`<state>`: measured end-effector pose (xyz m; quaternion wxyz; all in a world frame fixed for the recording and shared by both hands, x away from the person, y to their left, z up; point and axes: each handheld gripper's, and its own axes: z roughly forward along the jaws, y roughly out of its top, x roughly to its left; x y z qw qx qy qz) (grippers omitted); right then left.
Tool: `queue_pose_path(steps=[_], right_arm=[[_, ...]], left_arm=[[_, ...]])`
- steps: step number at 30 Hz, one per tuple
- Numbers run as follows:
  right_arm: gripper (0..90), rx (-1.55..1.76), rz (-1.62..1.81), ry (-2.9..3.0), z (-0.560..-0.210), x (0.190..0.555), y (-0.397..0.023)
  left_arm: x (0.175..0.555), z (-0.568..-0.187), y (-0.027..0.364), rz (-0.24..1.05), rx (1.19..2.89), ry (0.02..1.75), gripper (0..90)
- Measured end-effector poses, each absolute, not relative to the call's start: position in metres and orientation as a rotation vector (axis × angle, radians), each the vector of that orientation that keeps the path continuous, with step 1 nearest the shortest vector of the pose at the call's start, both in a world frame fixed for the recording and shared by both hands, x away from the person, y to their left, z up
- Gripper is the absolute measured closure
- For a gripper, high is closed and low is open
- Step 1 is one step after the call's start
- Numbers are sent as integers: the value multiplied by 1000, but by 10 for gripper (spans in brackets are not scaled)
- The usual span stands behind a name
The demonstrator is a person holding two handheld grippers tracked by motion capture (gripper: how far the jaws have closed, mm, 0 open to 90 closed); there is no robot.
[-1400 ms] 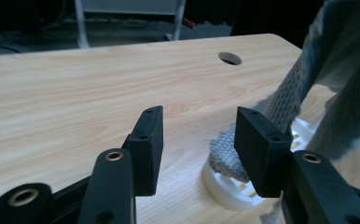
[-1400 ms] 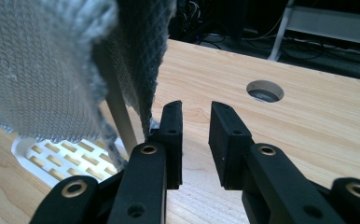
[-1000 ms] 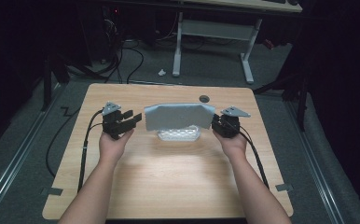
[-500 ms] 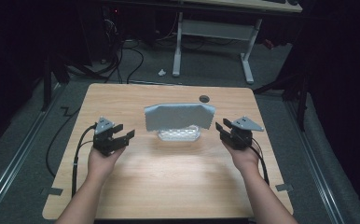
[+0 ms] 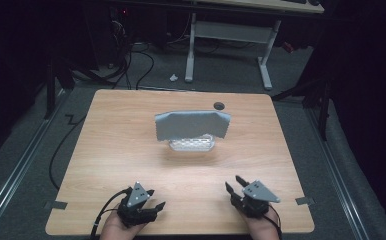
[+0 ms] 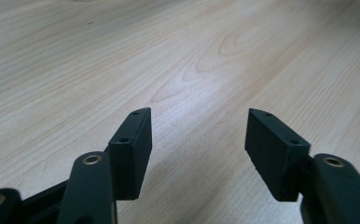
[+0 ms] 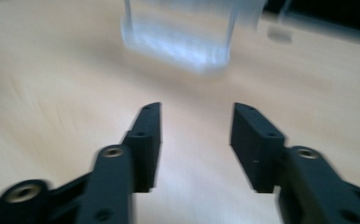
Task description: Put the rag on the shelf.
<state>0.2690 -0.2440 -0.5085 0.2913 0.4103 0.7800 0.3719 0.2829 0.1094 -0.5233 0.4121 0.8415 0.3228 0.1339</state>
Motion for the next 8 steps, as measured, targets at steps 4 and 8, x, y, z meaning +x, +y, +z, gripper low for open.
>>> queue_pose_path(steps=[4,8], right_arm=[[520,1193,997,2035,-515,277,-256],[506,1171,996,2024,-515,280,-257]], left_arm=[[289,-524,106,327,2116,805,417],[292,-525,110,302,2099,835,412]])
